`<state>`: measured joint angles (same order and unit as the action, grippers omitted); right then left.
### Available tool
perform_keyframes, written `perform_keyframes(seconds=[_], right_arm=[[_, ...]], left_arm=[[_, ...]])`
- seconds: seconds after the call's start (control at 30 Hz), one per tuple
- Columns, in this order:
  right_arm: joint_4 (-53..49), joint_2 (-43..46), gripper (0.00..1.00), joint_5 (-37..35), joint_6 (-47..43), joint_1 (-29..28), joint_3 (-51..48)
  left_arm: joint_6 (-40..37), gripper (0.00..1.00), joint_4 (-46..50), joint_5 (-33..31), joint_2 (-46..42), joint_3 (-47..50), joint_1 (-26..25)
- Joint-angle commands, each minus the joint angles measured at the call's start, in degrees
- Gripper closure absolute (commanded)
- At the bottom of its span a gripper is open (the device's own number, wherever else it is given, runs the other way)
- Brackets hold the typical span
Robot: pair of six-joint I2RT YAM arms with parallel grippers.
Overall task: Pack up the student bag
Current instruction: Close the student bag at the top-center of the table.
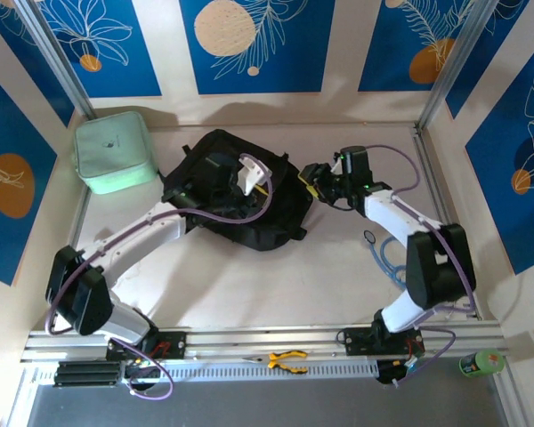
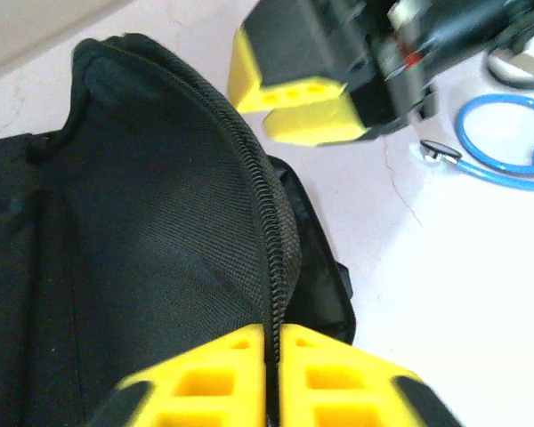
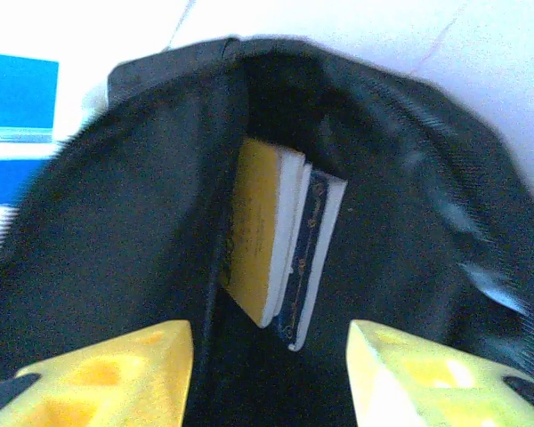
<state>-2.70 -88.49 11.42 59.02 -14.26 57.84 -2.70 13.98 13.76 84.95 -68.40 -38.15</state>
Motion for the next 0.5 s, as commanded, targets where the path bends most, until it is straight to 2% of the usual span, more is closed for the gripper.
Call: perform_keyframes(seconds=[0.0, 0.03, 0.07, 0.17, 0.23, 0.37, 0.47], right_arm=[[-9.7, 4.4, 0.46, -5.8, -1.9, 1.3, -1.7], [-10.8, 5.6, 0.45, -6.6, -2.4, 1.7, -1.8], [-12.0, 6.5, 0.45, -7.2, -3.1, 2.2, -1.7], [-15.0, 9.1, 0.41, -9.4, -5.7, 2.3, -1.1], [-16.4, 10.2, 0.36, -10.4, -7.3, 2.0, -0.7], [-18.5, 11.4, 0.25, -11.6, -10.4, 0.6, 0.9], [-19.3, 11.7, 0.21, -12.8, -12.2, -1.5, 2.4]], left_arm=[[4.5, 0.61, -2.3, 3.5, 2.2, -2.9, -0.1], [5.9, 0.48, -2.5, 3.4, 2.8, -2.8, -0.1], [6.7, 0.39, -2.2, 3.5, 3.0, -2.7, -0.1], [8.8, 0.23, -1.4, -0.4, 1.9, -1.4, 0.3], [11.0, 0.16, -1.4, -4.2, 0.2, 0.5, 1.0], [19.0, 0.11, -1.0, -9.3, -3.8, 5.4, 4.8], [27.9, 0.11, 0.0, -10.3, -6.2, 10.0, 8.9]])
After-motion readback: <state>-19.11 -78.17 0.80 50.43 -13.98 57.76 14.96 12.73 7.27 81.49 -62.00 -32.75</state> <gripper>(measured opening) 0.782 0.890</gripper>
